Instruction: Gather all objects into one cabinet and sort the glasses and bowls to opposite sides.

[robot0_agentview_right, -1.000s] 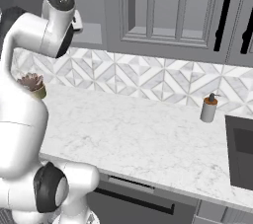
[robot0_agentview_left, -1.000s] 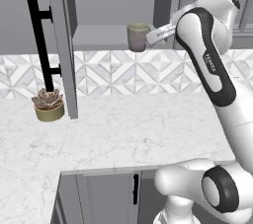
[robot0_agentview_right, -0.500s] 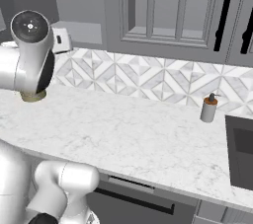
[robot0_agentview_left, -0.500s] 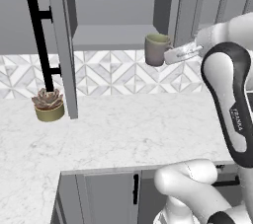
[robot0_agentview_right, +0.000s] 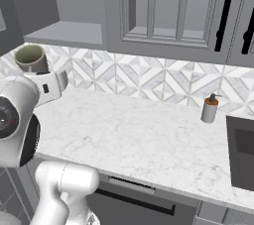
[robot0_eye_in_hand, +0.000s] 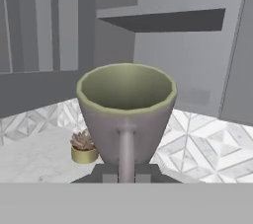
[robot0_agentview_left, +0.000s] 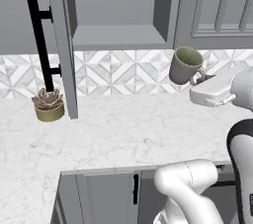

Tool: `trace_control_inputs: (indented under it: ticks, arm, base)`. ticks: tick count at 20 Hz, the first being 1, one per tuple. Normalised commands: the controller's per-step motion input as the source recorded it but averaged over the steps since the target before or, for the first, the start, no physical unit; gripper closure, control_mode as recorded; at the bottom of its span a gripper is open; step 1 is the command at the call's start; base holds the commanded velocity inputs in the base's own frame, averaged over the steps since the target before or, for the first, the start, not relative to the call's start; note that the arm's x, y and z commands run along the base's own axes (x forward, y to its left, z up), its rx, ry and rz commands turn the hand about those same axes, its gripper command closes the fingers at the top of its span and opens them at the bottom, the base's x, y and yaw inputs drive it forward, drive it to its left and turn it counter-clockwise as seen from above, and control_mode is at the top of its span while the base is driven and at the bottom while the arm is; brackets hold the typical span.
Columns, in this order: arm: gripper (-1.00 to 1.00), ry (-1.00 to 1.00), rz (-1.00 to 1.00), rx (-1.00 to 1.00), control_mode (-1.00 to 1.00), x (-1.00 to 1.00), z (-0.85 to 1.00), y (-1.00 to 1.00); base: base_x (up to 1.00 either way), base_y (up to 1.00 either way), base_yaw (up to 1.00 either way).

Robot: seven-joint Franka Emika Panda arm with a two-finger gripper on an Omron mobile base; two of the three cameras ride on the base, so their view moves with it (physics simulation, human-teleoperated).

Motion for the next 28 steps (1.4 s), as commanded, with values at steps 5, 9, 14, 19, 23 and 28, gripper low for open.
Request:
trace_control_inputs:
  ticks: [5,9,14,19,23,28]
  arm:
    - [1.0,-0.03,0.0,0.01,-1.0,-0.41,0.0,-0.21]
    - [1.0,0.03,0.01,0.0,-1.0,0.0,0.0,0.0]
    - [1.0,0.0,0.0,0.0,-1.0,0.0,0.0,0.0]
    - [1.0,0.0,0.0,0.0,-1.0,0.0,0.0,0.0]
    - [1.0,0.0,0.0,0.0,-1.0,0.0,0.0,0.0]
    - [1.0,0.0,0.0,0.0,1.0,0.0,0.0,0.0]
  base:
    - [0.0,0.0,0.0]
    - [0.0,0.0,0.0]
    - [0.0,0.0,0.0]
    - [0.0,0.0,0.0]
    - [0.0,0.0,0.0]
    - [0.0,0.0,0.0]
